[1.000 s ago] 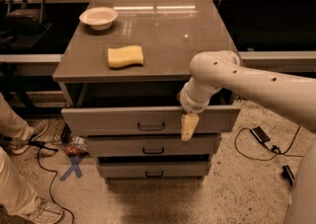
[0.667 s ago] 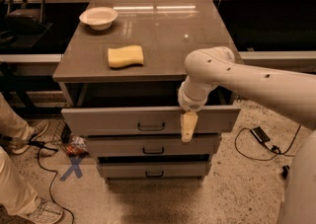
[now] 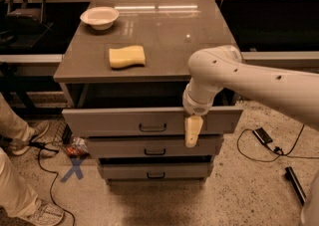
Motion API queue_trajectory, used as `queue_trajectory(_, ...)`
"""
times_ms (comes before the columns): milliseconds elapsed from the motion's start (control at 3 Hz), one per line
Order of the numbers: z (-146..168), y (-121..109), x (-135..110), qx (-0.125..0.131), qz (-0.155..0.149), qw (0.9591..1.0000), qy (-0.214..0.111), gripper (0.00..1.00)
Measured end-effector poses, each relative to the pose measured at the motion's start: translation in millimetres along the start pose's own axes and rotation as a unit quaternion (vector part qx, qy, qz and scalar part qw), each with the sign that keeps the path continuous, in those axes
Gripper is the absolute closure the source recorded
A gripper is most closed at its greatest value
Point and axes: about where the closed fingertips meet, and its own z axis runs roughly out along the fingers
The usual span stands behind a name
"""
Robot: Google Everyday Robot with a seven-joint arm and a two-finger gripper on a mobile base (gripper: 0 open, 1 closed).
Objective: Open top drawer
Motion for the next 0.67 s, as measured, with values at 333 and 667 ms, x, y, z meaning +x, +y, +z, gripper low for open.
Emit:
queue_trajectory(333,0.2,11.5,7.9,0.002,0.019,0.9998,-0.002,0.24)
queue_trajectory(667,-3.4,17.5,10.2,0.008,0.027,0.9996,0.0,0.48)
